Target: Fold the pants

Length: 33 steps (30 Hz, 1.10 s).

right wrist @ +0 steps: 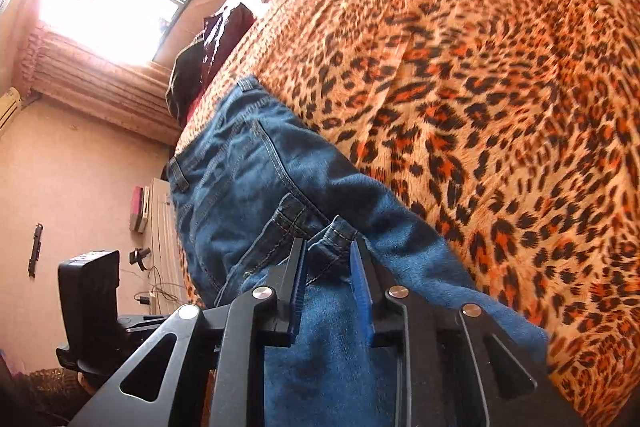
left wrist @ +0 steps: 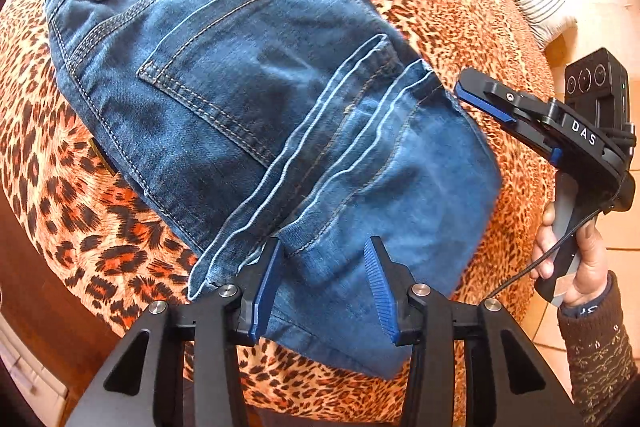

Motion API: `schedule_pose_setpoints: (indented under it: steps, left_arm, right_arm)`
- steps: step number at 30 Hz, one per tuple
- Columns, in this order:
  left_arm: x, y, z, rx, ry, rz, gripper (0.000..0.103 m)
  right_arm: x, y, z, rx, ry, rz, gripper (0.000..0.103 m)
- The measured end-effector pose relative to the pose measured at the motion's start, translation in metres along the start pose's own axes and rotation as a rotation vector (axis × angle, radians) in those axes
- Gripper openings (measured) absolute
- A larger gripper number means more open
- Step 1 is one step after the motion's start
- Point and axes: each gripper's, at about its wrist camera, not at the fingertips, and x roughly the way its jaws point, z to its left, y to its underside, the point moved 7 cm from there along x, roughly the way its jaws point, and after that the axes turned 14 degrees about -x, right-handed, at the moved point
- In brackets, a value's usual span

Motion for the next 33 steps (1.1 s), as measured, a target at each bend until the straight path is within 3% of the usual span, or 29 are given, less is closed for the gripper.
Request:
schedule_pose_setpoints:
  steps: [2,3,5,9,11,14,16,18,20,23,27,33]
  left_arm:
    - [-0.002,0.003,-0.006,0.032,0.019,-0.001,0.049]
    - [-0.001,0.004,-0.008,0.047,0.015,-0.005,0.054]
    - [0.011,0.005,-0.007,0.072,-0.020,0.006,0.055]
    - [0.032,0.006,-0.011,0.127,-0.063,0.030,0.057]
    - [0.040,0.004,-0.017,0.169,-0.095,0.055,0.057]
    - [0.035,0.005,-0.024,0.196,-0.102,0.112,0.057]
    - [0.025,-0.001,-0.027,0.224,-0.107,0.113,0.057]
    - [0.004,-0.012,-0.023,0.249,-0.112,0.101,0.058]
    - [-0.012,-0.031,-0.022,0.260,-0.112,0.096,0.062]
    - [-0.041,-0.069,-0.017,0.270,-0.119,0.084,0.067]
    - [-0.070,-0.139,-0.012,0.302,-0.114,0.094,0.068]
    - [-0.065,-0.250,-0.026,0.539,-0.119,0.197,0.076]
  right_arm:
    - [-0.028,0.011,-0.003,-0.021,0.043,-0.023,0.031]
    - [-0.038,0.020,-0.006,-0.023,0.070,-0.023,0.034]
    - [-0.049,0.044,-0.014,0.002,0.105,-0.018,0.034]
    - [-0.032,0.096,-0.046,0.128,0.174,0.054,0.033]
    - [-0.036,0.096,-0.048,0.157,0.166,-0.020,0.032]
    - [-0.047,0.091,-0.043,0.186,0.204,-0.034,0.035]
    - [-0.063,0.084,-0.032,0.157,0.229,-0.073,0.035]
    - [-0.075,0.078,-0.017,0.149,0.233,-0.119,0.042]
    - [-0.085,0.079,-0.002,0.152,0.243,-0.157,0.051]
    - [-0.087,0.086,0.022,0.154,0.259,-0.184,0.051]
    - [-0.057,0.084,0.061,0.166,0.284,-0.196,0.054]
    - [0.008,0.057,0.115,0.355,0.207,-0.332,0.054]
